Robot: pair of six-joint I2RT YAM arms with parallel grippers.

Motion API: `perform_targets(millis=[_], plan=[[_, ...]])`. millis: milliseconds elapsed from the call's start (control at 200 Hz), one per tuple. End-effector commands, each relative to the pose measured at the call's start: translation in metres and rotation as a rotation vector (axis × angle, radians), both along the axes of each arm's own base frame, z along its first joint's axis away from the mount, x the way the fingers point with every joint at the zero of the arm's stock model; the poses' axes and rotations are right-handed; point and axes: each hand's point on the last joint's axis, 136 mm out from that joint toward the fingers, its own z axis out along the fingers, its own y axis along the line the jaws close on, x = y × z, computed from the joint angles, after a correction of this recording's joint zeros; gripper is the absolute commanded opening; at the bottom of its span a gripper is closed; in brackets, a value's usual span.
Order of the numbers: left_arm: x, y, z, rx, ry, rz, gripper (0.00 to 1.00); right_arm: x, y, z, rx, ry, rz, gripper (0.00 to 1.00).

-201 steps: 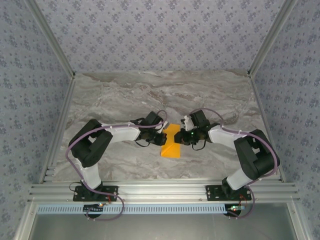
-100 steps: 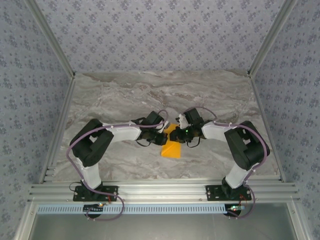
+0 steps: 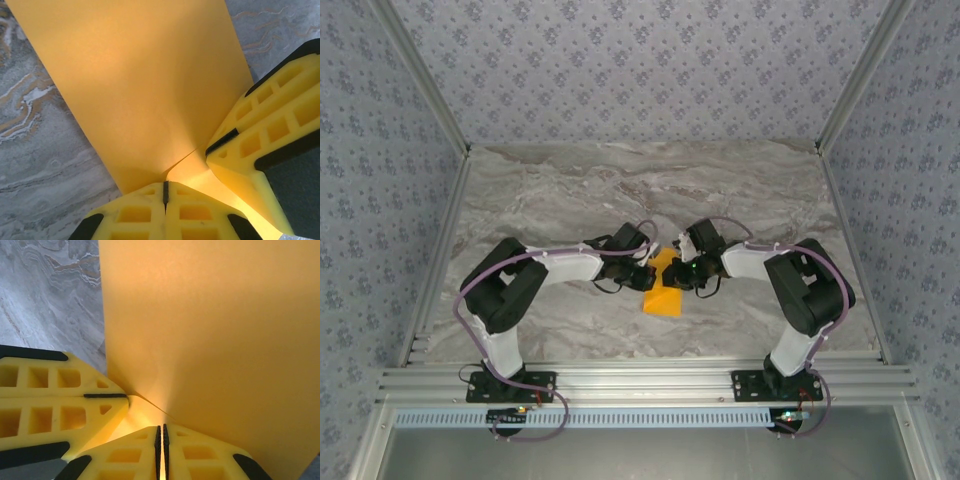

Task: Fold a paper plane with a square sheet of paper (fold left side to right side)
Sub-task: Fold the triangle a second time at the center of the table.

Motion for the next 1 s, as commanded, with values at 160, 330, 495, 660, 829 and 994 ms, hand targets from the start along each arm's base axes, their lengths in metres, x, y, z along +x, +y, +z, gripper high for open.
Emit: perform_targets(millis=[160,330,495,660,829,994], plan=[[-0.003,0.0,0.011,-0.005,-0.002,-0.007,0.09,-0.01,-0.02,-0.024,-0.101,0.059,-0.014,0.14],[0.003,0.008,0.043,-0.027,-0.064,0.031,0.18,-0.012,-0.024,-0.029,-0.119,0.075,-0.016,0.14],[0.0,0.017,0.065,-0.061,-0.087,0.06,0.24,-0.011,-0.024,-0.029,-0.116,0.076,-0.017,0.14],[-0.025,0.003,0.074,-0.178,-0.007,0.014,0.24,-0.01,-0.022,-0.027,-0.106,0.072,-0.016,0.14],[-0.049,-0.017,0.074,-0.233,0.054,-0.051,0.24,-0.011,-0.021,-0.027,-0.105,0.073,-0.013,0.14],[-0.054,-0.022,0.053,-0.199,0.095,-0.057,0.24,-0.011,-0.021,-0.026,-0.102,0.072,-0.013,0.14]])
